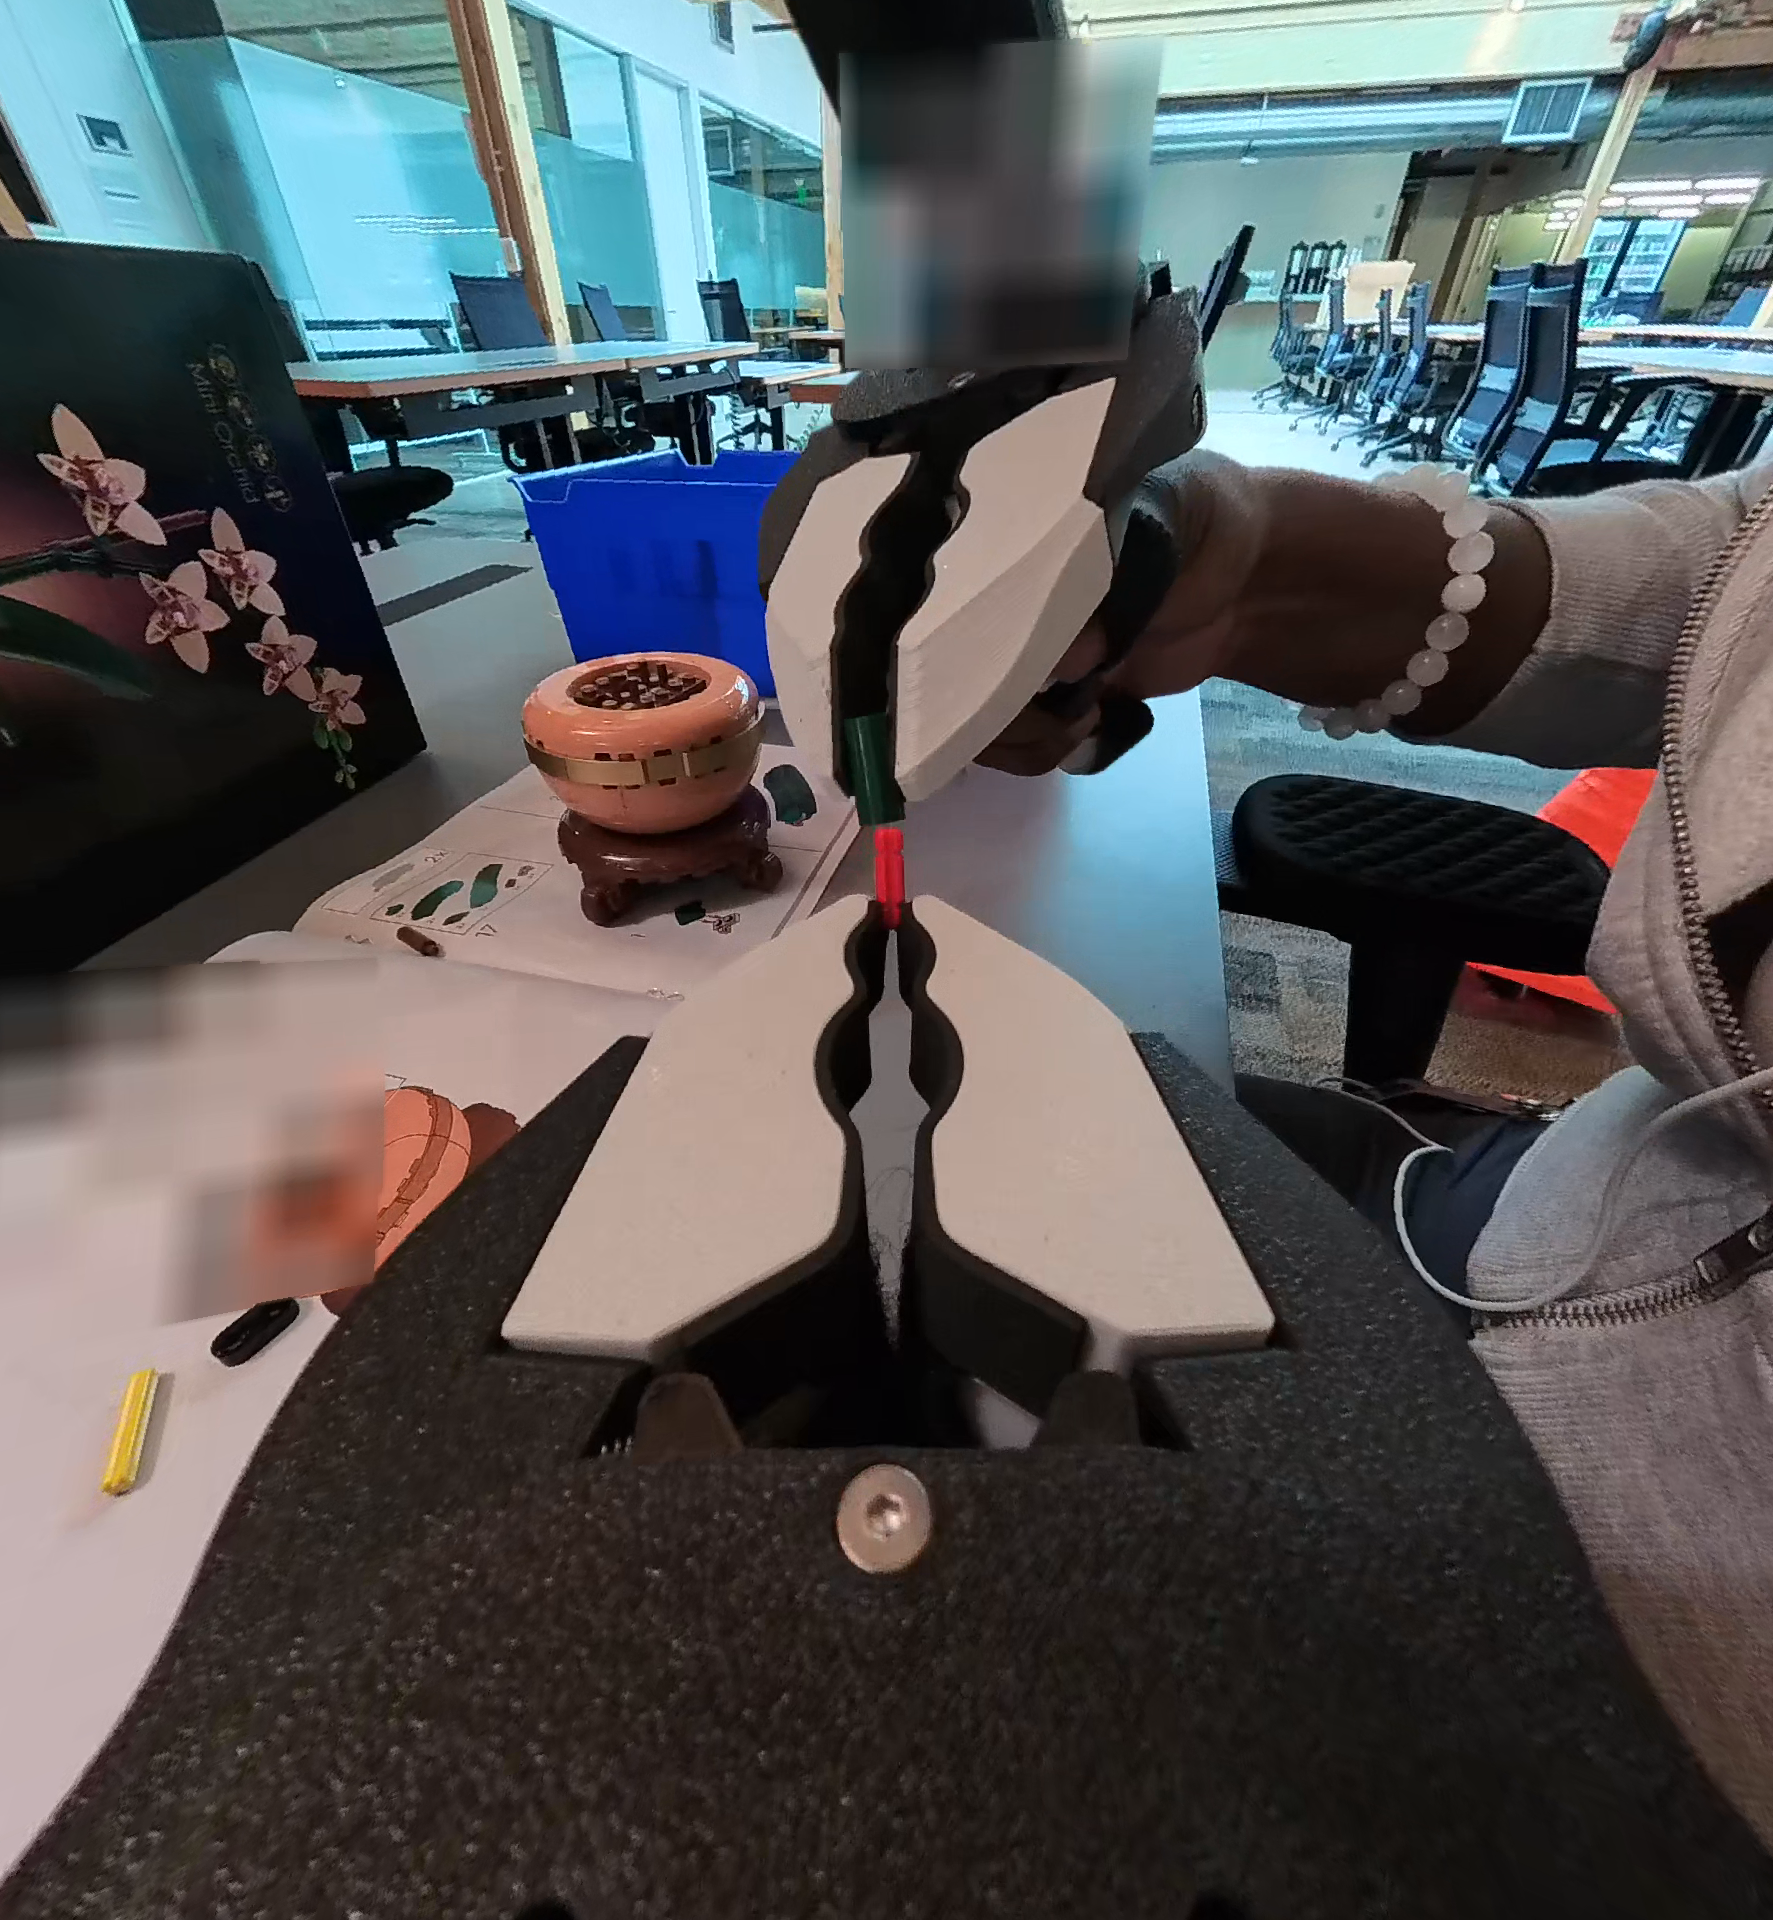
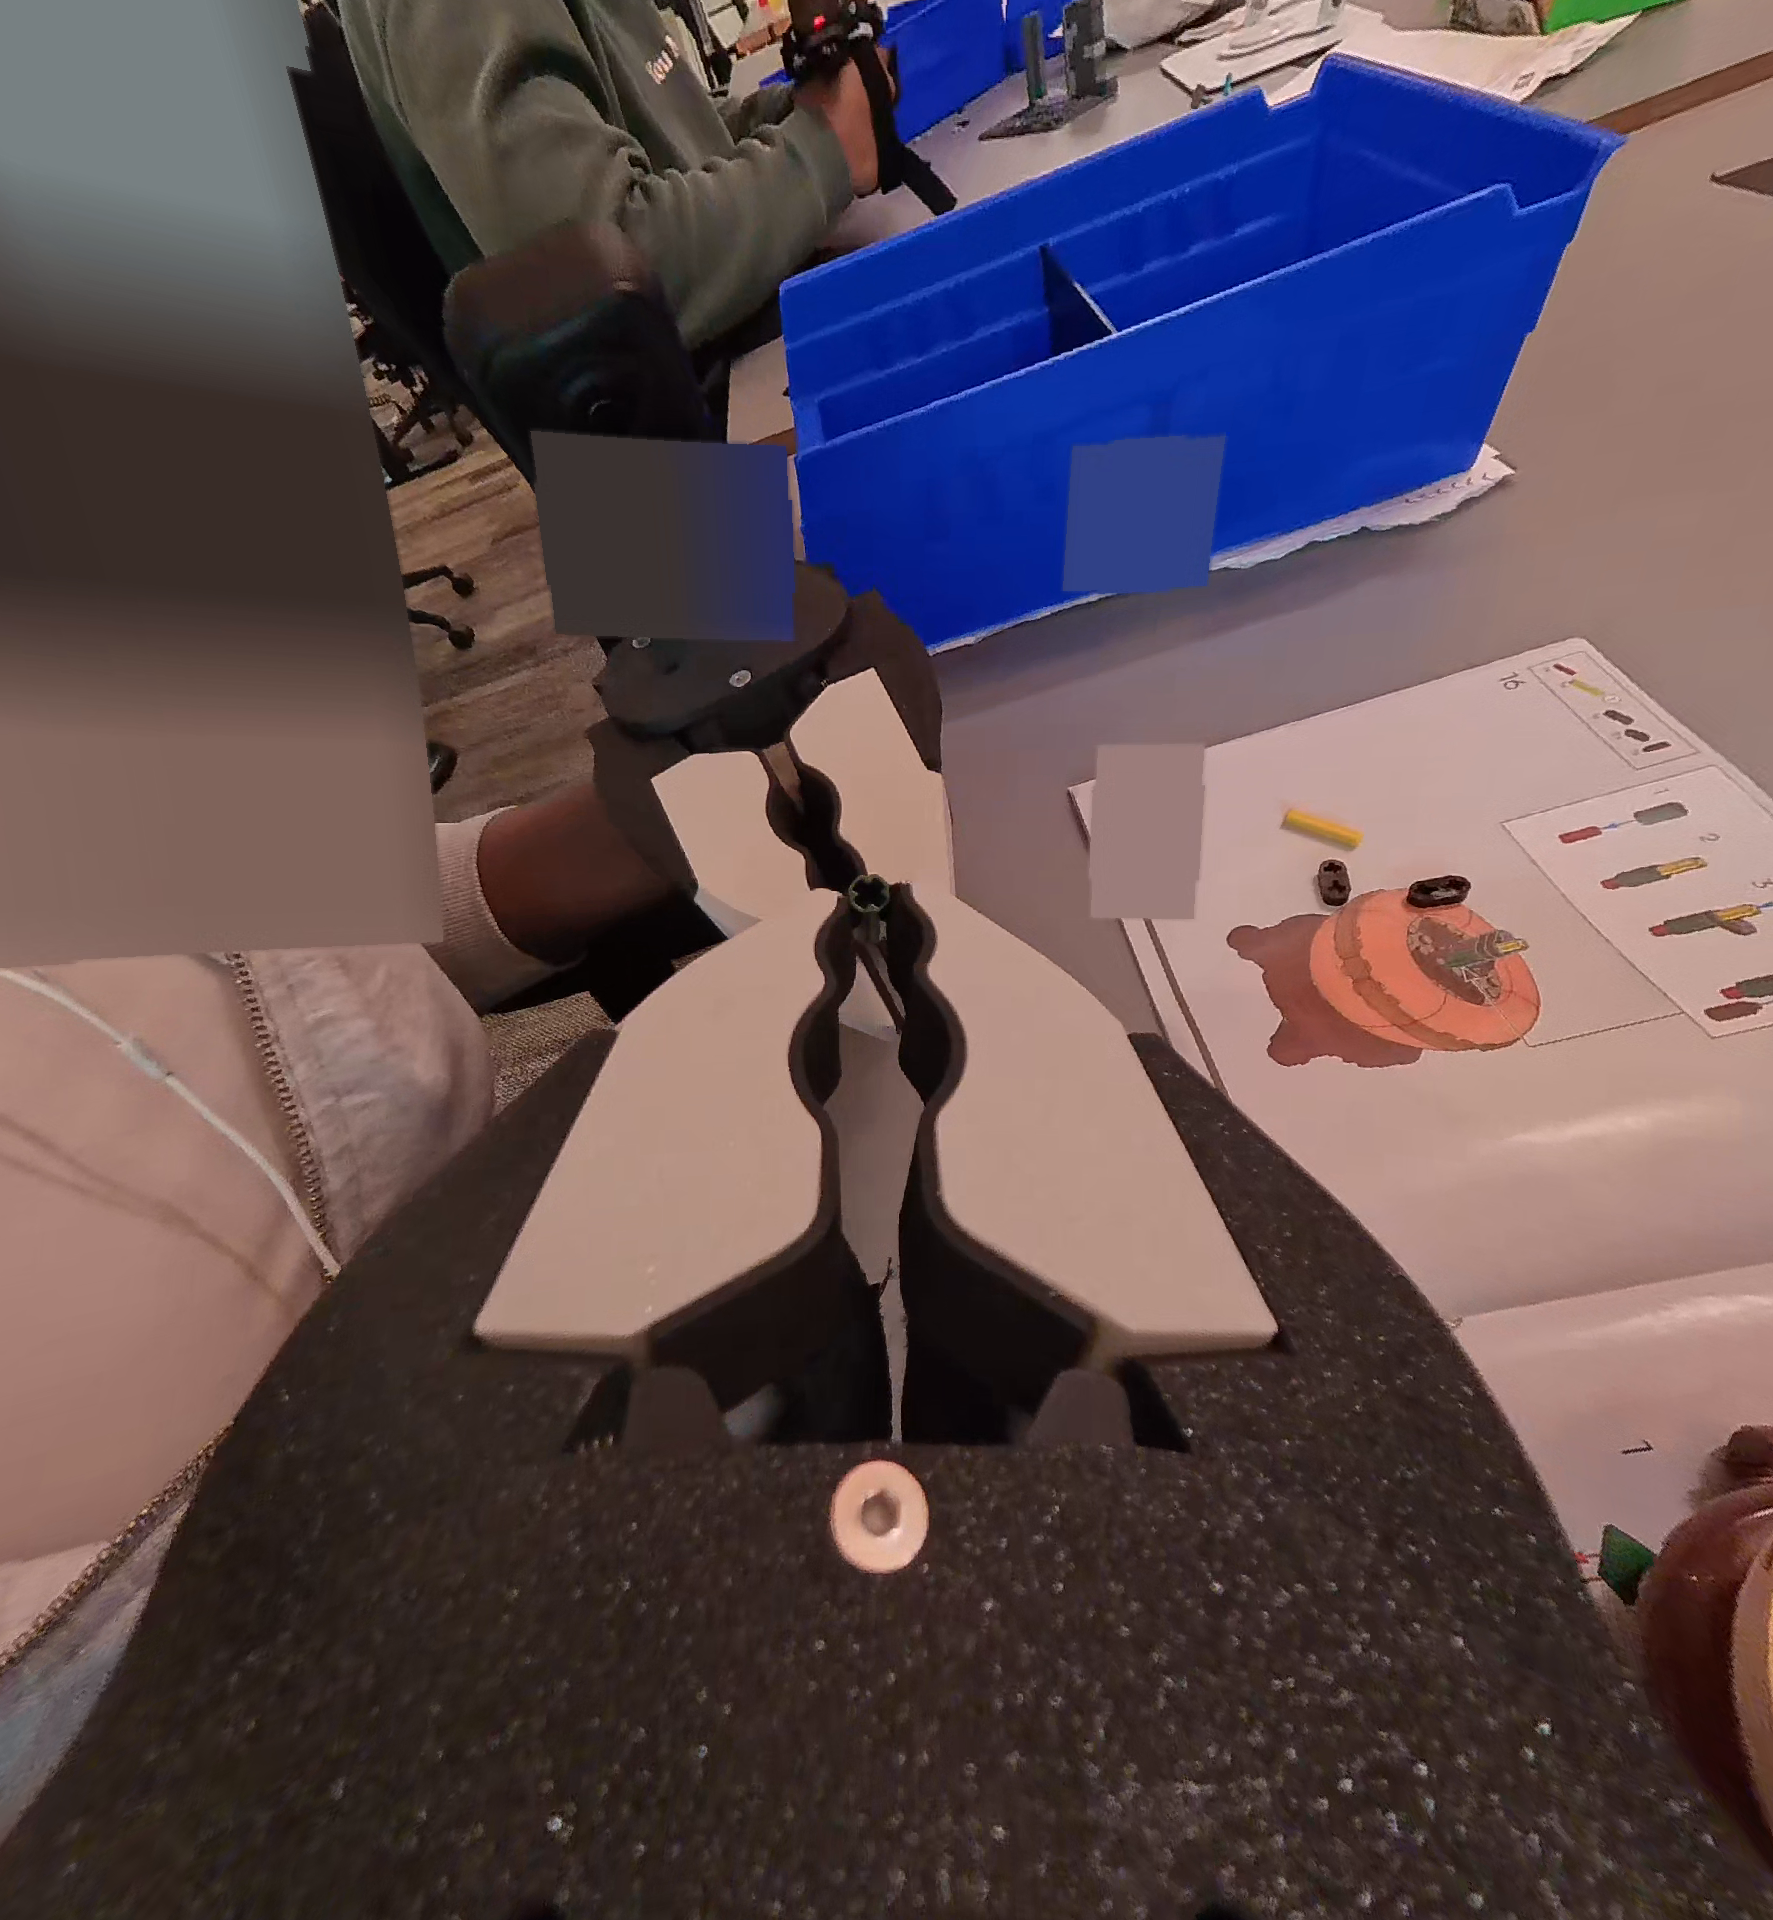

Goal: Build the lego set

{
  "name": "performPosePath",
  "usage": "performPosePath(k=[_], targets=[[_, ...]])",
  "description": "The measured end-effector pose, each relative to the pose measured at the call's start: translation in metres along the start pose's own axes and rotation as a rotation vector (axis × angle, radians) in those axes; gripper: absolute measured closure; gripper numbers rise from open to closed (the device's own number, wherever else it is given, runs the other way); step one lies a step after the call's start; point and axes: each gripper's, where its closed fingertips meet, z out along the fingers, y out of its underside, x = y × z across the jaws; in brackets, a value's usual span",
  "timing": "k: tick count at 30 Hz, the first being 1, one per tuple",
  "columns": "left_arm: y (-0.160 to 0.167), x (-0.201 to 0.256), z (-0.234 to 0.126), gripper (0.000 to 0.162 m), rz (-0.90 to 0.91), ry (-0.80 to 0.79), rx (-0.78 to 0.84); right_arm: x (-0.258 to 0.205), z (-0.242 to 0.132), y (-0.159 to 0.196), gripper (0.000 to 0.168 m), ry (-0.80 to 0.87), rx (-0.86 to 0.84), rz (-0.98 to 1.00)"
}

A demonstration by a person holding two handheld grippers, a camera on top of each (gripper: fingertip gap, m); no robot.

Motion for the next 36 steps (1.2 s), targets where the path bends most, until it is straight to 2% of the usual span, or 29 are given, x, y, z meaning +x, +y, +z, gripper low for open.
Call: performPosePath(k=[19,23,26,30,36], targets=[[0.003,0.001,0.003,0.161,0.006,-0.004,-0.026,-0.001,0.002,0.001,0.162,-0.006,0.009,-0.025],[0.003,0.002,0.002,0.161,-0.01,0.008,-0.025,-0.002,0.0,0.001,0.162,-0.017,0.042,-0.06],[0.003,0.003,0.002,0.161,-0.016,0.025,-0.022,-0.002,0.002,0.003,0.163,-0.02,0.059,-0.16],[0.002,0.008,0.001,0.161,-0.043,0.083,-0.019,-0.007,0.002,0.004,0.162,-0.069,0.071,-0.255],[0.002,0.014,-0.001,0.161,-0.033,0.122,-0.013,-0.013,0.003,0.005,0.162,-0.181,0.059,-0.281]])
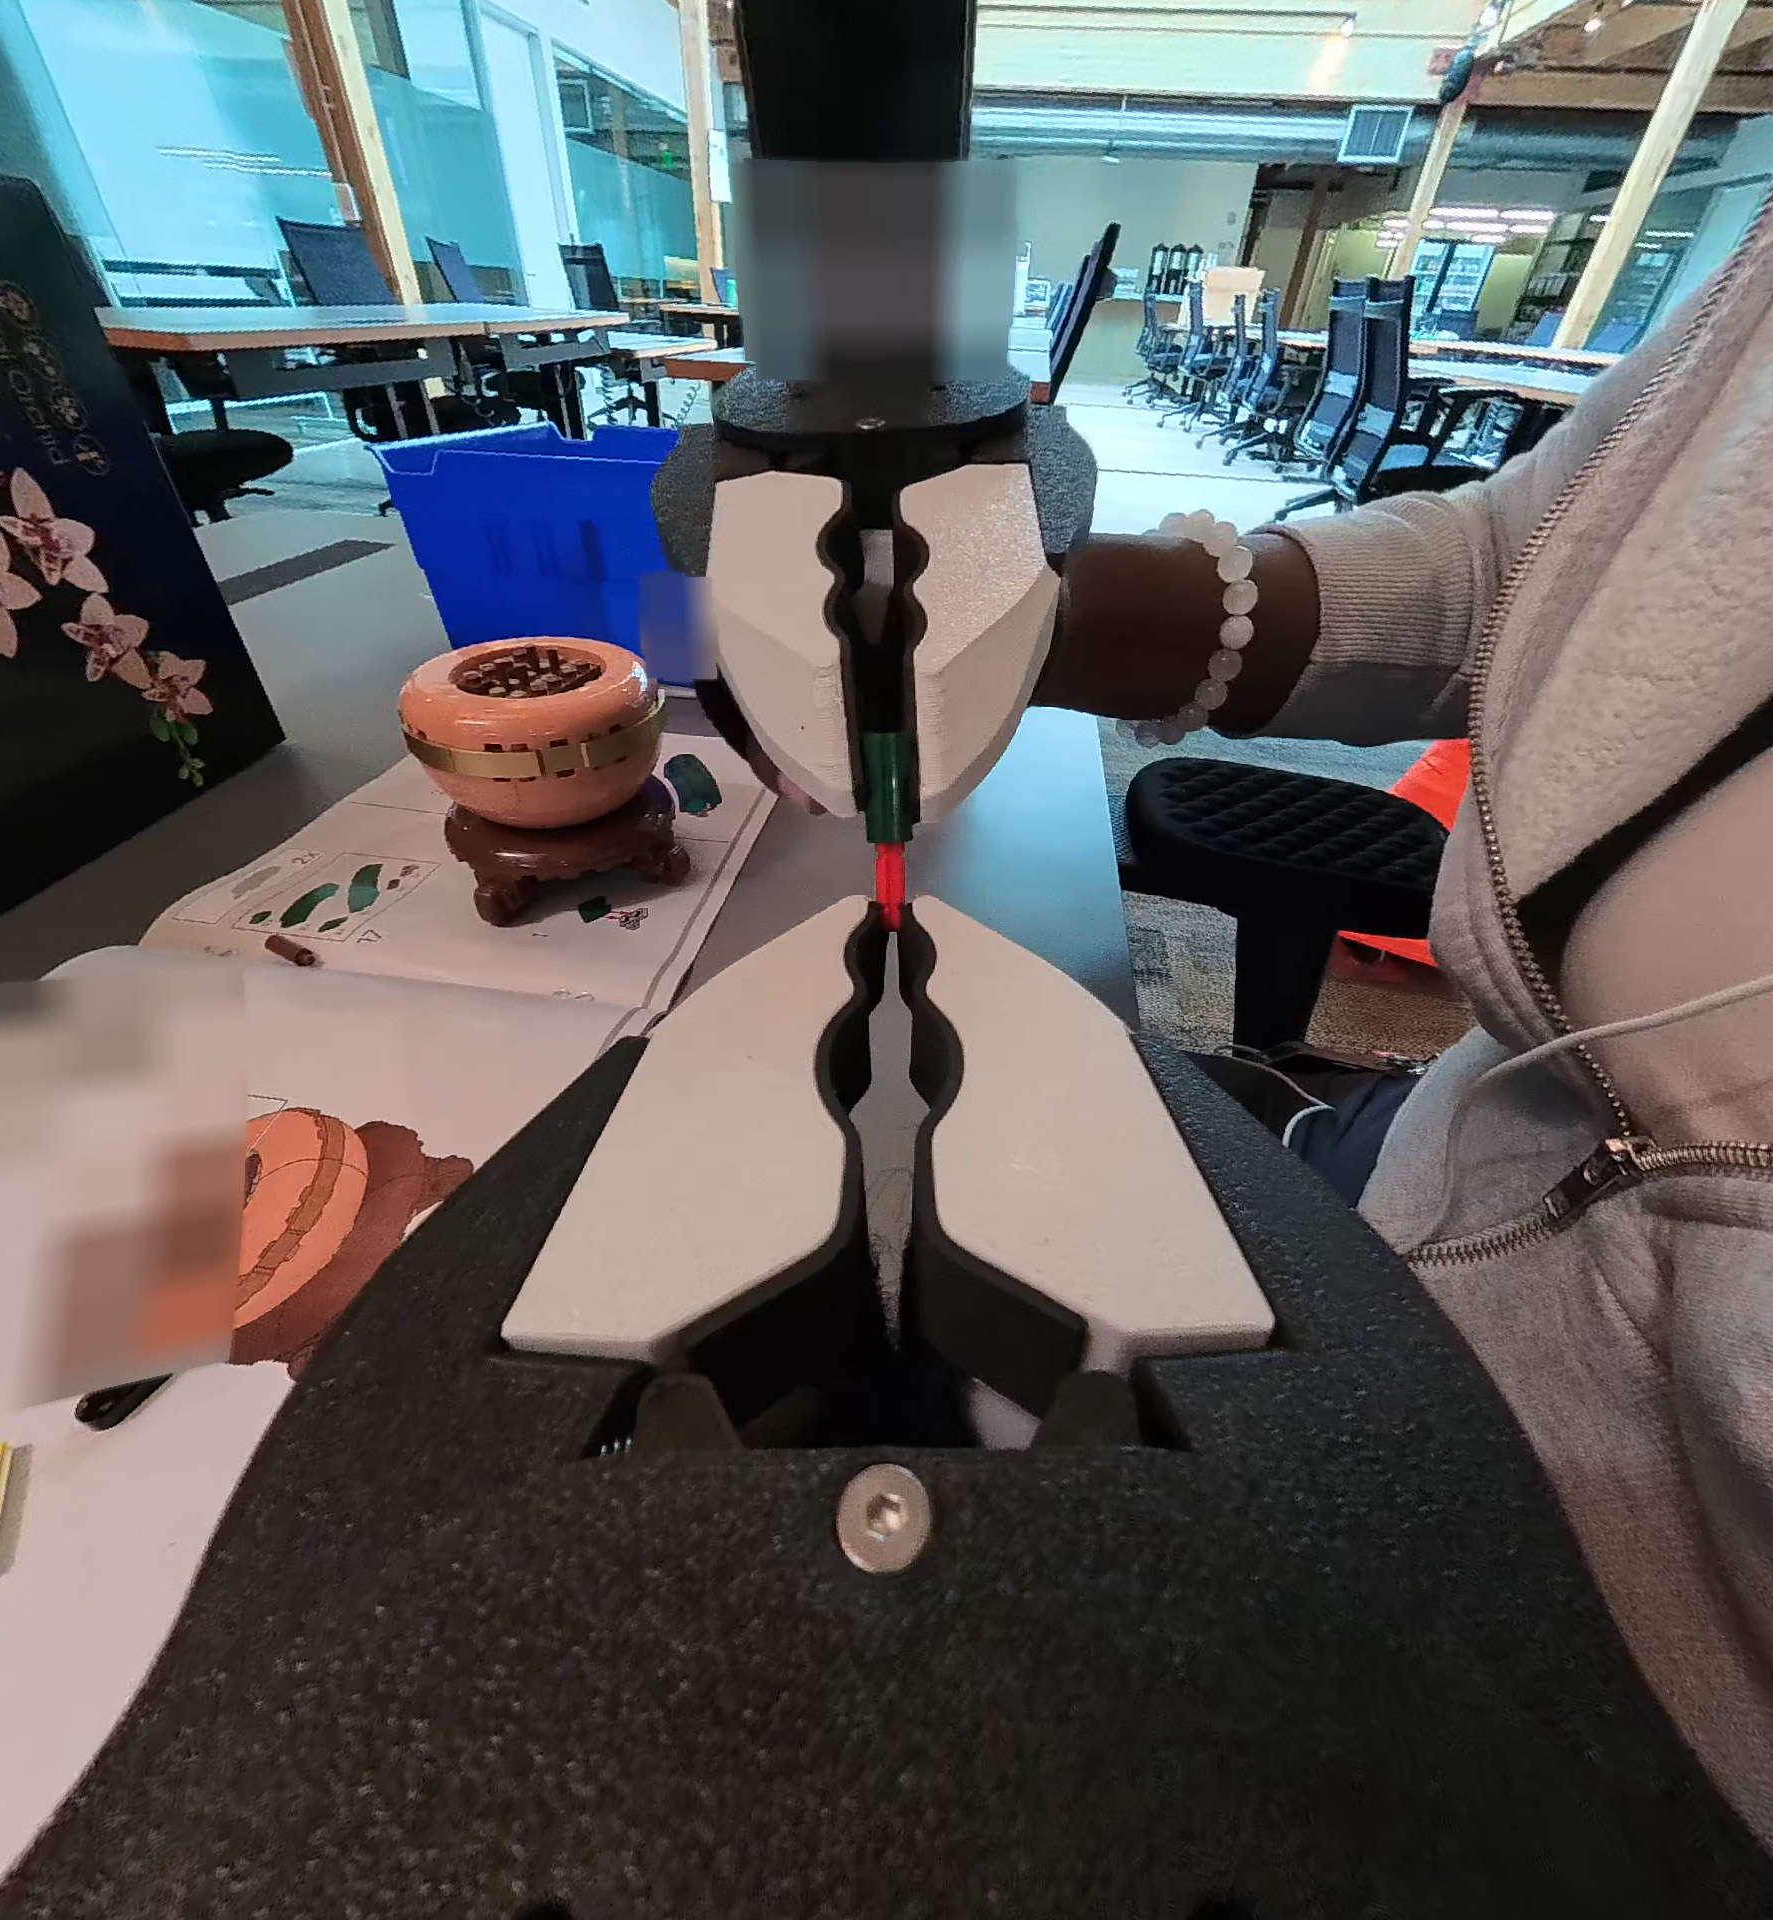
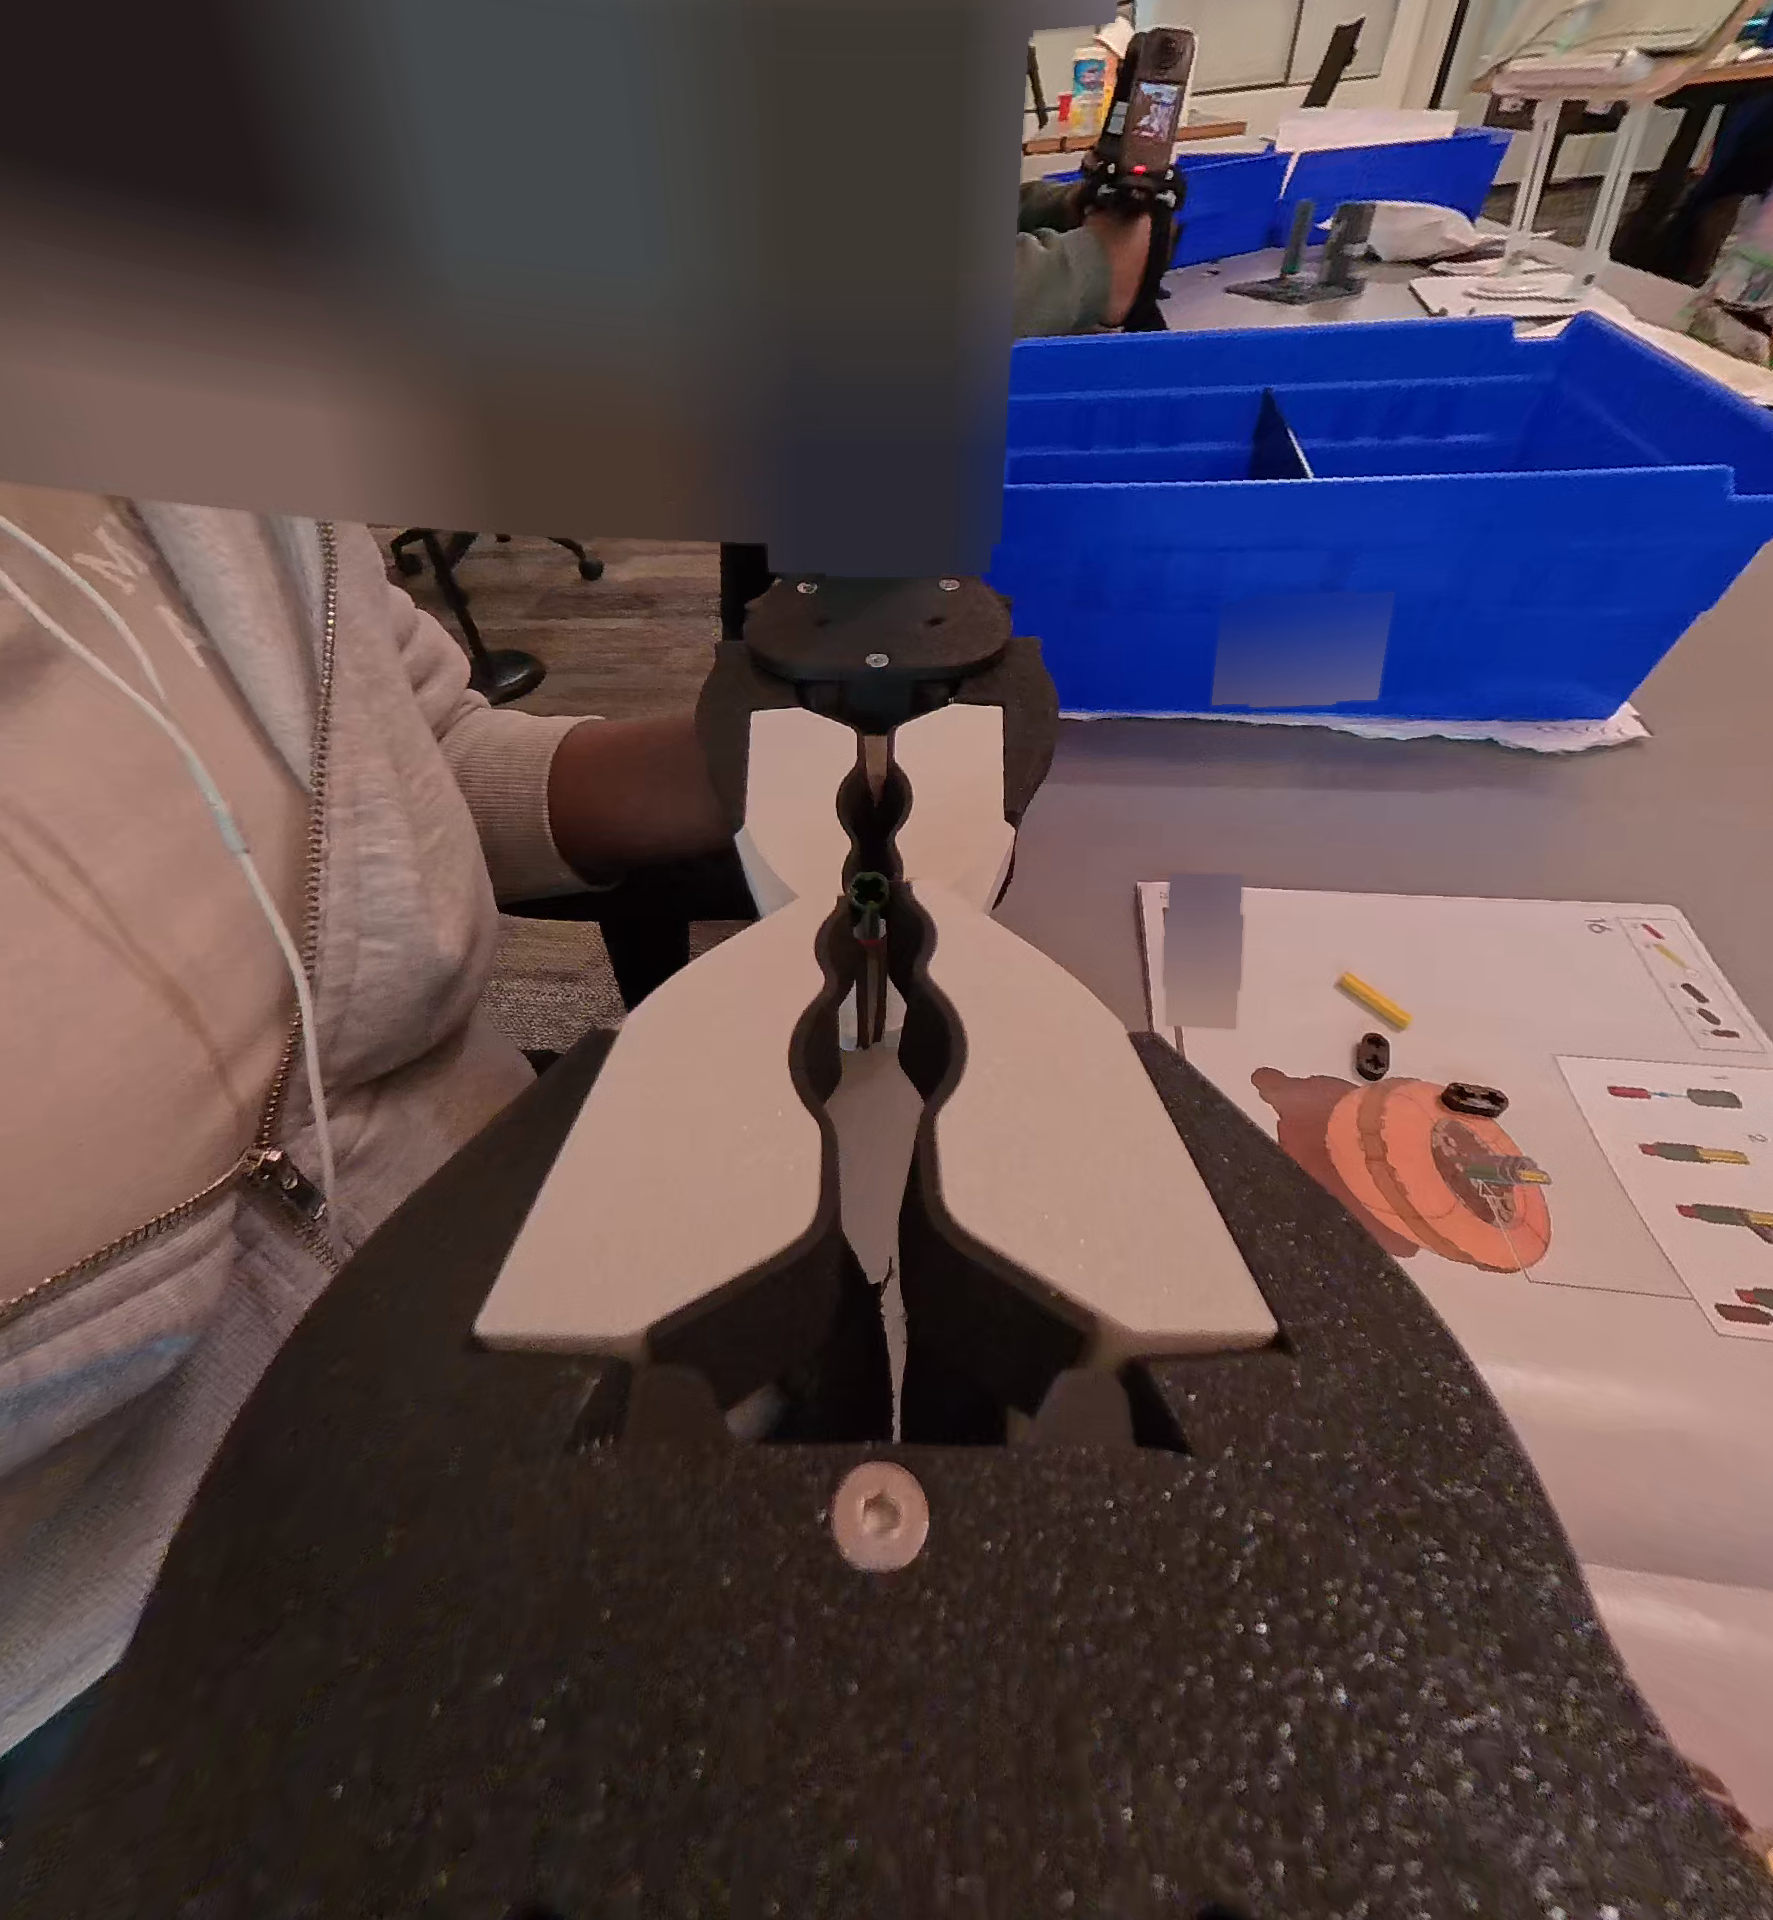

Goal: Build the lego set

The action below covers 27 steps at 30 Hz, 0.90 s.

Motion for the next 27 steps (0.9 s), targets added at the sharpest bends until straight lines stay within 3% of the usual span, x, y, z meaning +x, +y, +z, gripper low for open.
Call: performPosePath(k=[14,27], targets=[[0.008,-0.003,0.004,0.162,0.024,-0.031,-0.067,0.004,0.0,0.009,0.162,0.057,-0.02,-0.032],[0.011,-0.002,0.005,0.162,0.028,-0.019,-0.09,-0.001,0.014,0.012,0.163,0.016,0.083,0.02]])
